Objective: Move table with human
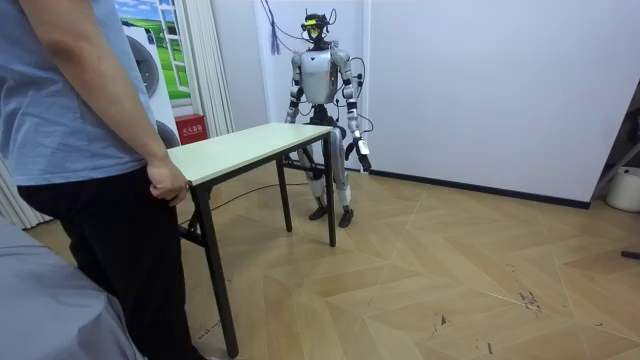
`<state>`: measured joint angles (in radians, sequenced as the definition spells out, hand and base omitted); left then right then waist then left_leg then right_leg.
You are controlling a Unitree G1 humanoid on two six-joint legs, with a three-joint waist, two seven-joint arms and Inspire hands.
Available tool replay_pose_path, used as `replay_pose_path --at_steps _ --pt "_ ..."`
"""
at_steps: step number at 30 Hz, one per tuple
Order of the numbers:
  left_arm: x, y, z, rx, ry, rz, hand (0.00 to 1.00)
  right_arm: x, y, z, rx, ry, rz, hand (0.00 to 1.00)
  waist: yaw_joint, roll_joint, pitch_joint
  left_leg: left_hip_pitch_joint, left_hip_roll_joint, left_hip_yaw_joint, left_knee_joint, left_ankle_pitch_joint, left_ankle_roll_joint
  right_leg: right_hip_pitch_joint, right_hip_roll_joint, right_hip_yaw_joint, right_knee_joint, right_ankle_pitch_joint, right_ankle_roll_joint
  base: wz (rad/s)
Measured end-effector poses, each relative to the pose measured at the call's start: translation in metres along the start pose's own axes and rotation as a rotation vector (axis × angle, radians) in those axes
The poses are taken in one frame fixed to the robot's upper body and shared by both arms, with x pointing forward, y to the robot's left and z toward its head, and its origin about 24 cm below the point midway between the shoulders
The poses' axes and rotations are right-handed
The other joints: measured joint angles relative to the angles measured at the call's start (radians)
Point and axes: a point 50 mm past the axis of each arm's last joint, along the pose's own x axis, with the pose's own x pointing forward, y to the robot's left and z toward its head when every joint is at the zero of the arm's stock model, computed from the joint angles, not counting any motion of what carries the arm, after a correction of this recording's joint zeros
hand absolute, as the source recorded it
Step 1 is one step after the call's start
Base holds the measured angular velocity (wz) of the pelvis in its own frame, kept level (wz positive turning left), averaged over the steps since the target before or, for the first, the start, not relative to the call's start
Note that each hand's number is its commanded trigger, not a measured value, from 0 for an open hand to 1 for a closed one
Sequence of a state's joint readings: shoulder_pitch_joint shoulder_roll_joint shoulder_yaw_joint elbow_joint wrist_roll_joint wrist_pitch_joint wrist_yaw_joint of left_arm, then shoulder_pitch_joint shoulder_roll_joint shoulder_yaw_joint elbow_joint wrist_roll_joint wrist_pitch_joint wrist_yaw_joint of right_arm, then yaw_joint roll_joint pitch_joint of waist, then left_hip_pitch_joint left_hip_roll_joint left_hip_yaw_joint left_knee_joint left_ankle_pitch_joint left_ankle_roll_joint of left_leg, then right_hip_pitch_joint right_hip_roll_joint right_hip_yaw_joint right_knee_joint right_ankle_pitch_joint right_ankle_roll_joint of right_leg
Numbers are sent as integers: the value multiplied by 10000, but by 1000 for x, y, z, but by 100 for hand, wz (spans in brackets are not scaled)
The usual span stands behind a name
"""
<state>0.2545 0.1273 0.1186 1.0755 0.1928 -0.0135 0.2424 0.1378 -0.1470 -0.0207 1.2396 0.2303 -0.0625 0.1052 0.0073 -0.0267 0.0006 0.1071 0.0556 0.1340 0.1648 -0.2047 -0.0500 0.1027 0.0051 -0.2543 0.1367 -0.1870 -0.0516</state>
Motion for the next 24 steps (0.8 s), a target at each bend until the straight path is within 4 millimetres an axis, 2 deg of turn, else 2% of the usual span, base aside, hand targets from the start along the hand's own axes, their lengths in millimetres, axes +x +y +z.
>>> replay_pose_path --at_steps 5,10,17,19,20,24 --pt "0 0 -1 379 -74 -50 0 0 0 1 -45 -26 67 0 -6 -1 -5 -23 0 11 -1 0 0 1 -2 -1 16 0 0 0" --pt "2 0 9 170 -252 -171 0 1 1 3 35 -53 192 0 -46 11 1 -79 0 20 12 -2 3 -1 -15 -97 1 0 1 6" --pt "3 -5 17 -2093 -244 -1128 0 1 4 8 270 -236 692 0 -19 66 46 -106 1 39 15 -2 3 -115 -14 -29 -13 -2 3 -2" --pt "4 -7 24 -2789 -380 -1543 0 2 6 15 296 -521 954 0 -9 122 26 -275 3 50 40 -2 3 -226 -14 5 6 -1 3 -3" --pt "4 -7 28 -3407 -535 -1851 0 2 8 22 317 -863 1133 0 -40 162 47 -358 3 50 39 -2 3 -306 -19 -18 32 7 11 3" --pt "2 -9 41 -5031 -1111 -3057 0 -1 15 42 245 -1902 1833 0 -59 290 48 -430 0 39 38 -2 3 -392 -70 -187 140 12 20 7"
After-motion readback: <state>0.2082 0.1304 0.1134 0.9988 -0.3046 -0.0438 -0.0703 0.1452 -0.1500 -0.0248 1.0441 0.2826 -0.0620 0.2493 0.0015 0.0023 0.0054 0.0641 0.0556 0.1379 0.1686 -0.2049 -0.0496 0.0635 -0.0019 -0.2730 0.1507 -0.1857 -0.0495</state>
